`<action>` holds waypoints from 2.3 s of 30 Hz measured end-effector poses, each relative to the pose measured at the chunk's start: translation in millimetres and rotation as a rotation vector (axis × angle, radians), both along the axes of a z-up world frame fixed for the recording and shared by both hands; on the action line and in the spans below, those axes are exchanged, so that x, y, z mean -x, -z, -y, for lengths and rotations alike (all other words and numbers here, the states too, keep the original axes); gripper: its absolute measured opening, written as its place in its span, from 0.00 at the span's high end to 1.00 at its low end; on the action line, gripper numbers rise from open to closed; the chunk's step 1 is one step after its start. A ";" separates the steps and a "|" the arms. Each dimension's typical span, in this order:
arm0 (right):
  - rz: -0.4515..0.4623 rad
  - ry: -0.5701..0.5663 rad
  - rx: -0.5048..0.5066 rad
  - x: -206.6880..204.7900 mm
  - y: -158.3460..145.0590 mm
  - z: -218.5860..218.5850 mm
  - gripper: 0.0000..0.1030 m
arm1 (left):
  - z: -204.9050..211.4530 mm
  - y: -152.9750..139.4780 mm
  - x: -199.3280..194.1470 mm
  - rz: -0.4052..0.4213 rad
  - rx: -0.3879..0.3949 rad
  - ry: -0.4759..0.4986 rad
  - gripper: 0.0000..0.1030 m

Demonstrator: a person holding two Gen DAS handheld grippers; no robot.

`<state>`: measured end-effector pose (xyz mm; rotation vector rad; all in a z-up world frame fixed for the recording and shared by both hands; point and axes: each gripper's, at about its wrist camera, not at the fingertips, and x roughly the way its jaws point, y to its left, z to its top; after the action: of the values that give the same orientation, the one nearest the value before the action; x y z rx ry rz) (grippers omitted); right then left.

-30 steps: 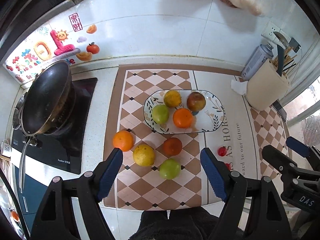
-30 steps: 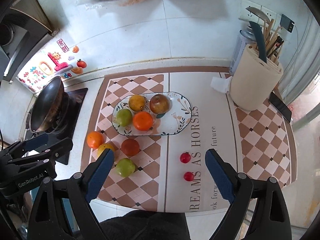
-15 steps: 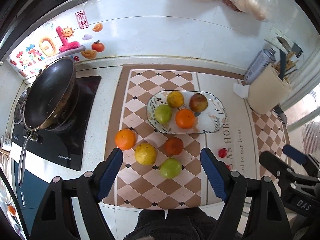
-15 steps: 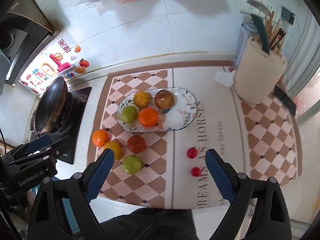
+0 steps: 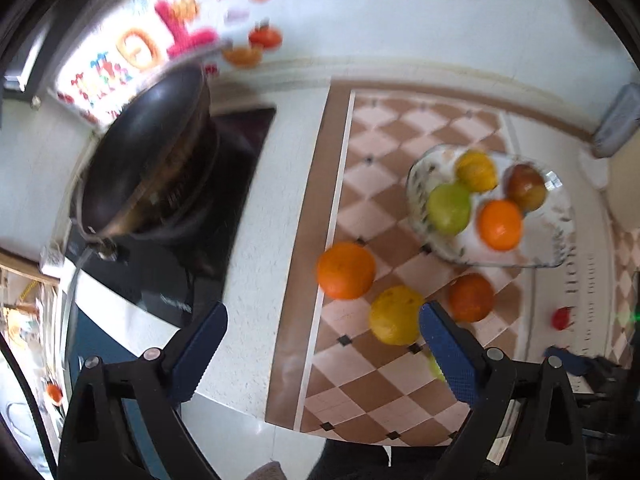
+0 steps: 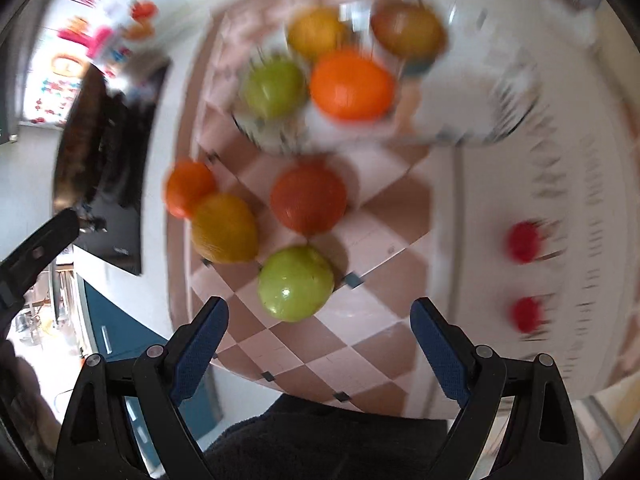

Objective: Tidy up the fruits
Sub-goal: 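Grasp a yellow lemon with left tool while right tool grasps a green apple, then place the lemon on the plate while right tool places the green apple there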

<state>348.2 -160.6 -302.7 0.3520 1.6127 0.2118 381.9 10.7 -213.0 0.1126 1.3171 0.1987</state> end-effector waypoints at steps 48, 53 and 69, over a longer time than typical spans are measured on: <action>-0.083 -0.011 0.092 11.8 52.7 63.2 0.34 | 52.0 128.5 30.5 -0.258 0.260 0.035 0.41; -0.071 -0.025 0.107 14.4 50.9 62.5 0.34 | 60.3 126.6 25.3 -0.226 0.227 0.060 0.41; 0.020 0.066 -0.013 19.1 14.3 84.8 0.38 | 67.2 65.5 16.9 -0.139 0.336 0.071 0.42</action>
<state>329.1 -245.4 -317.0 0.4116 1.5779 0.1750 365.0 -56.5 -278.5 -0.1136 1.4650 -0.0942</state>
